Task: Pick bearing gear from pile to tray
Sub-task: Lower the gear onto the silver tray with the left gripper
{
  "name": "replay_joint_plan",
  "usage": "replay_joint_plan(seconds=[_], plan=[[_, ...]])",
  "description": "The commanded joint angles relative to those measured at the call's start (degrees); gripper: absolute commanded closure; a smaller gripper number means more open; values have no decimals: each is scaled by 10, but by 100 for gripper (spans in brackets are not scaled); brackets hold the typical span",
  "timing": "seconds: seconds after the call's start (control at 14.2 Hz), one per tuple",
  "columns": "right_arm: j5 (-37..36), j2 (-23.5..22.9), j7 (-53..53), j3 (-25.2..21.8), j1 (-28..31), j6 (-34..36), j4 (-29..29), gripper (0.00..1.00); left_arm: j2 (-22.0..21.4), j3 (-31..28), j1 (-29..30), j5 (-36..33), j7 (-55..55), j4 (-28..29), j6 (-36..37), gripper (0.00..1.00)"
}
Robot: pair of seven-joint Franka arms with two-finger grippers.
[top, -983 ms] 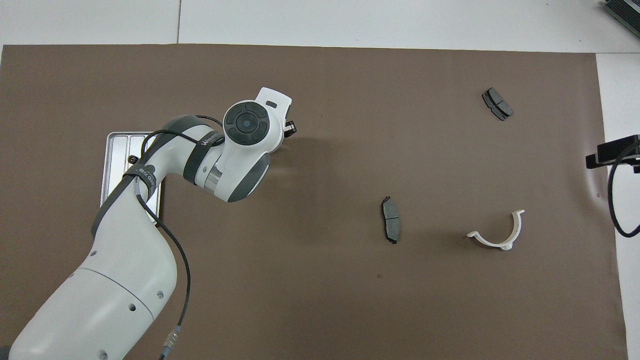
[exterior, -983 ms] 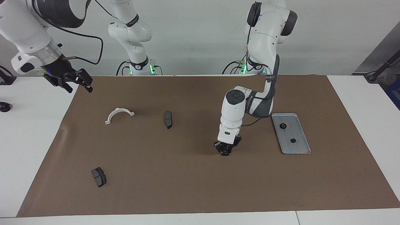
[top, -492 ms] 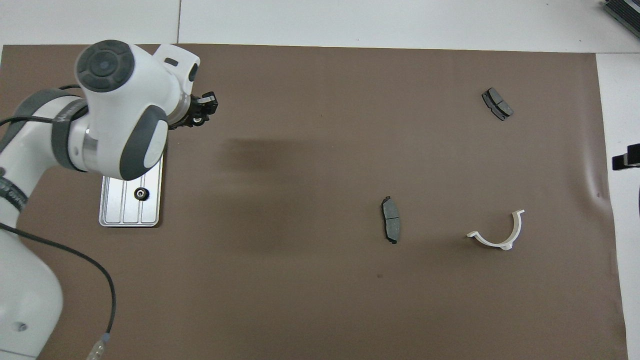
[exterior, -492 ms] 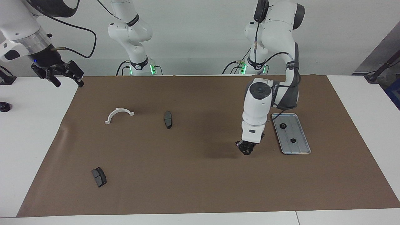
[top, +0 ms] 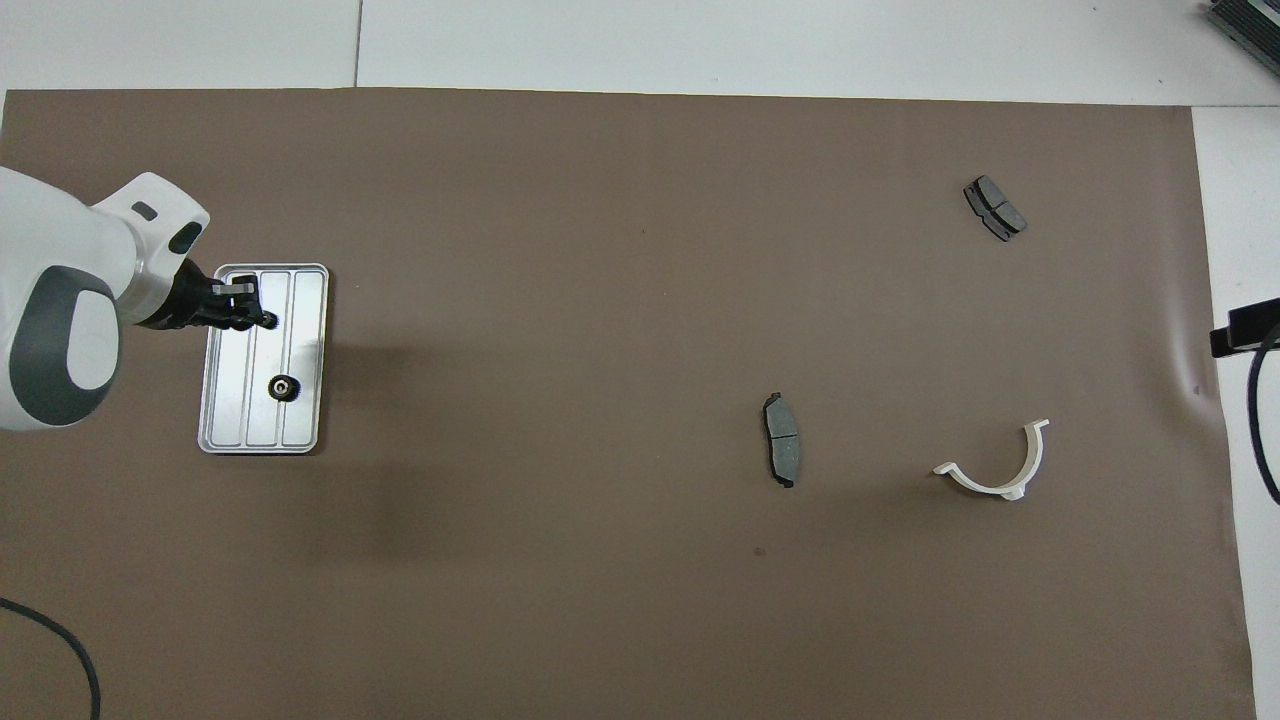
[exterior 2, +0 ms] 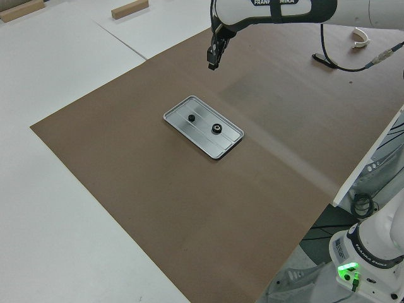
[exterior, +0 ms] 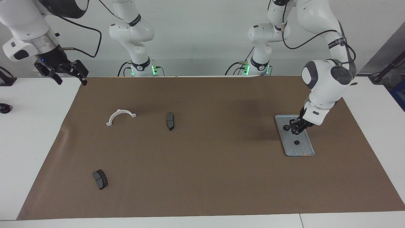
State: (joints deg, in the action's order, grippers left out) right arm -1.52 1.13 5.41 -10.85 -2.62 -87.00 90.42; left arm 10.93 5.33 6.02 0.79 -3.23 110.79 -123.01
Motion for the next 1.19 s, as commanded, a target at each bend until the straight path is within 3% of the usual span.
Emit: replay_joint_plan(seconds=[0.0, 0.21, 0.35, 0.42, 0.49, 0.56, 0.84, 1.12], plan=[[-26, 12, -13, 1, -45, 31, 13, 0, -49, 5, 25, 13, 58, 102, -69, 94], [-27, 12, -91, 1, -91, 34, 10, 0, -73, 3, 43, 13, 108, 175, -131, 88], [-26, 11, -95, 3, -98, 30, 8, 0, -74, 3, 44, 13, 121, 195, -152, 76], [-23, 12, -91, 4, -98, 22, 11, 0, -76, 3, 44, 13, 125, 201, -152, 57], [-21, 11, -86, 4, -94, 16, 12, 0, -78, 3, 44, 13, 125, 206, -152, 8], [-16, 7, -71, 4, -88, 14, 10, 0, -78, 3, 43, 13, 125, 205, -152, 0], [-25, -2, -59, -1, -78, 6, -1, 0, -72, 4, 35, 13, 124, 176, -139, 0], [-16, -50, -56, 0, -53, 16, -67, 0, -78, 6, -7, 7, 118, 120, -47, 0]])
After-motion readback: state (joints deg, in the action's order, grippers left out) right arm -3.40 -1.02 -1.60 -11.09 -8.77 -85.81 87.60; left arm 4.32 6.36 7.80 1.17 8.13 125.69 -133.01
